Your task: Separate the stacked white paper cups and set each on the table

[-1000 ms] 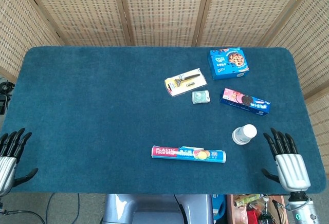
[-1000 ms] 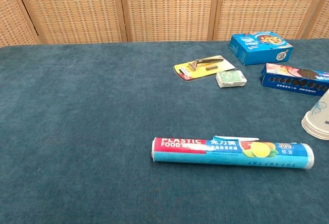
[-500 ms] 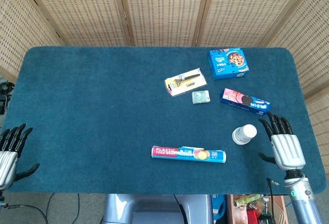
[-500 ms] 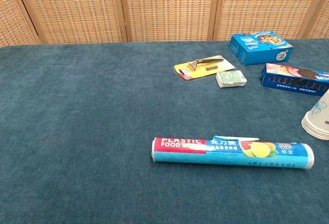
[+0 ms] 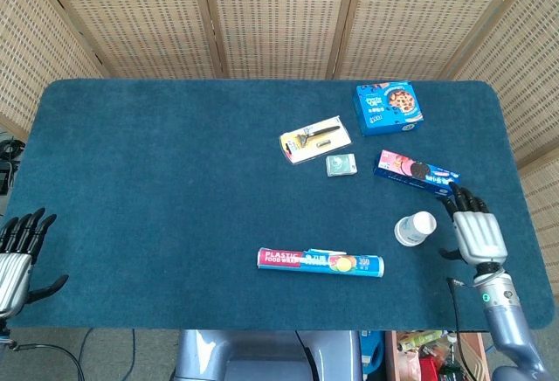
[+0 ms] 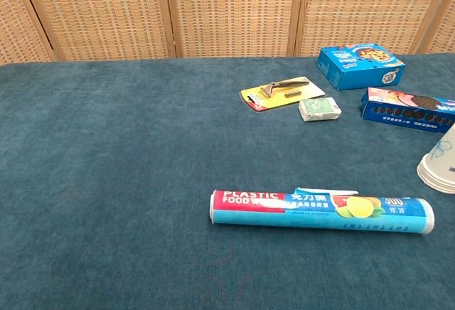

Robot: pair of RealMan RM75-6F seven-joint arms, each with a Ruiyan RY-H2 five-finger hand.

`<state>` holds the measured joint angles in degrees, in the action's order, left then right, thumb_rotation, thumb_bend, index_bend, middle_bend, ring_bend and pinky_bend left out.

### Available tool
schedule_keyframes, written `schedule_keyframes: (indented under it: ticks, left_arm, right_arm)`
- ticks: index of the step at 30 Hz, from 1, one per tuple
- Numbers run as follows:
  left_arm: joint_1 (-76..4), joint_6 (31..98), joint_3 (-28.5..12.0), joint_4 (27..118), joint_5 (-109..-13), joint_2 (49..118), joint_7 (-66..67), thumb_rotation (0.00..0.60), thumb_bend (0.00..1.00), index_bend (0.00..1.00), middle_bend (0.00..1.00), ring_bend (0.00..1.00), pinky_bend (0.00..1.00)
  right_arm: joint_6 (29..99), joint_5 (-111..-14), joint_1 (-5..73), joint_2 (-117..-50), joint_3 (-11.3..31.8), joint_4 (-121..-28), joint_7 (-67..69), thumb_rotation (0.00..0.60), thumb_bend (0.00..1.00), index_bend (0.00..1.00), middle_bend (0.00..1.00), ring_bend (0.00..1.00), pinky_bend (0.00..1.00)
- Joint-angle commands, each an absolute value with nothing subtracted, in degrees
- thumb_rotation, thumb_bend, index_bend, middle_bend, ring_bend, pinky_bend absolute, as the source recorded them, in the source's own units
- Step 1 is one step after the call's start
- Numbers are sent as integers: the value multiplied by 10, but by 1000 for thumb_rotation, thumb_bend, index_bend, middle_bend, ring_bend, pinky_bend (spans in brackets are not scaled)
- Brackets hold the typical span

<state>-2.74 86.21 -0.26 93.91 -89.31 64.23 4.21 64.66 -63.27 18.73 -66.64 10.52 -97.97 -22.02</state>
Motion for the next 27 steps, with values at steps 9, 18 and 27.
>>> schedule_keyframes:
  ticks: [9,18,27]
  left_arm:
    - [-31,856,-2,935,-889,648,49,600,202,0,0,0,0]
    - [-33,855,-3,930,-885,652,49,600,202,0,0,0,0]
    - [-34,855,-4,928,-884,654,48,600,203,0,0,0,0]
  right_arm:
    - [608,-594,217,-715,97,-914,-215,600,133,210,54,0,199]
    - [594,-583,237,-744,94,-881,-214,600,148,244,85,0,238]
    - [598,-581,245,-761,92,-868,-216,600,177,324,184,38,333]
